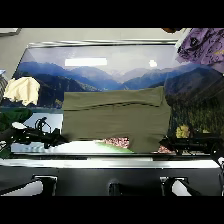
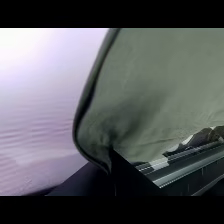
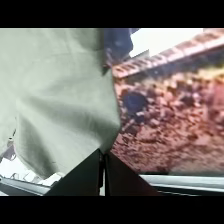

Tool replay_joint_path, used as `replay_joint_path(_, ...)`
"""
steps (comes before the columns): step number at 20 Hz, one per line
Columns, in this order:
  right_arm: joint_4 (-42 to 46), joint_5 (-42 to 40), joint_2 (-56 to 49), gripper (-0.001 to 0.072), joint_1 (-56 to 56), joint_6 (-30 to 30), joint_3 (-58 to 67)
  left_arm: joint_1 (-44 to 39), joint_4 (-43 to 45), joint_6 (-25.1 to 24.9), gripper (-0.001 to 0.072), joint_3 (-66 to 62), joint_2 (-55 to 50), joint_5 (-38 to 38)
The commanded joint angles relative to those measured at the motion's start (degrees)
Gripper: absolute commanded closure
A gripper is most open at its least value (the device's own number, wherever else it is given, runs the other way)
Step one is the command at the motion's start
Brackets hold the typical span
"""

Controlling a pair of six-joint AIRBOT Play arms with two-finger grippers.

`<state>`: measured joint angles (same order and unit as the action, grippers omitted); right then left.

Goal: Fold the clothes and pants, and hang the long-sleeved shirts on hangers.

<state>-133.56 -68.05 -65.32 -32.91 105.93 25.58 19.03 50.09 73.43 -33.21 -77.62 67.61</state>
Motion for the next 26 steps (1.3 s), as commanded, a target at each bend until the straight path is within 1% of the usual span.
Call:
replay_joint_path(1, 0.2, -0.9, 2.9, 0.0685, 0.0, -0.5, 0.1, 0.5, -0.1, 1.2, 0.0693, -0.6, 1.0, -0.3)
replay_joint_path(3, 1.4, -4.0, 6.1, 0.0685, 0.0, -1.2, 0.5, 3.1, 0.6, 2.6, 0.0695, -1.6, 5.4, 1.6)
replay_joint_path(4, 1.7, -6.0, 8.5, 0.0686, 0.0, -2.3, 0.8, 4.3, 2.7, 4.5, 0.0695, -2.1, 8.8, 2.7)
replay_joint_path(7, 2.3, -11.3, 19.1, 0.0686, 0.0, -7.4, 0.8, 5.9, 14.0, 12.5, 0.0695, -2.9, 20.7, 6.4)
replay_joint_path(9, 3.0, -15.1, 26.4, 0.0686, 0.0, -12.3, 0.8, 6.0, 18.9, 14.7, 0.0695, -2.8, 28.2, 9.4)
replay_joint_path(12, 2.9, -20.1, 35.4, 0.0686, 0.0, -14.9, 1.3, 5.4, 18.8, 16.7, 0.0695, -2.8, 35.2, 9.9)
replay_joint_path(14, 2.9, -20.1, 36.9, 0.0686, 0.0, -14.9, 3.5, 5.4, 18.5, 16.6, 0.0694, -2.8, 35.8, 9.0)
replay_joint_path(16, 2.4, -17.1, 34.7, 0.0687, 0.0, -14.8, 6.6, 5.4, 17.6, 16.6, 0.0695, -2.9, 34.9, 5.2)
replay_joint_path(19, -1.9, -11.0, 26.6, 0.0686, 1.6, -12.7, 9.6, 3.0, 16.0, 15.9, 0.0695, -3.1, 31.5, -1.6)
replay_joint_path(21, -1.1, -5.7, 19.4, 0.0686, 9.2, -11.6, 12.3, -0.3, 15.9, 16.0, 0.0694, -4.0, 27.3, -5.9)
replay_joint_path(24, 2.4, 4.3, 7.3, 0.0686, 19.2, -13.2, 19.5, -4.3, 15.9, 16.2, 0.0694, -7.8, 19.7, -11.5)
replay_joint_path(26, 4.3, 5.1, -0.7, 0.0686, 21.6, -13.6, 25.6, -5.3, 16.0, 16.0, 0.0695, -12.0, 13.7, -13.1)
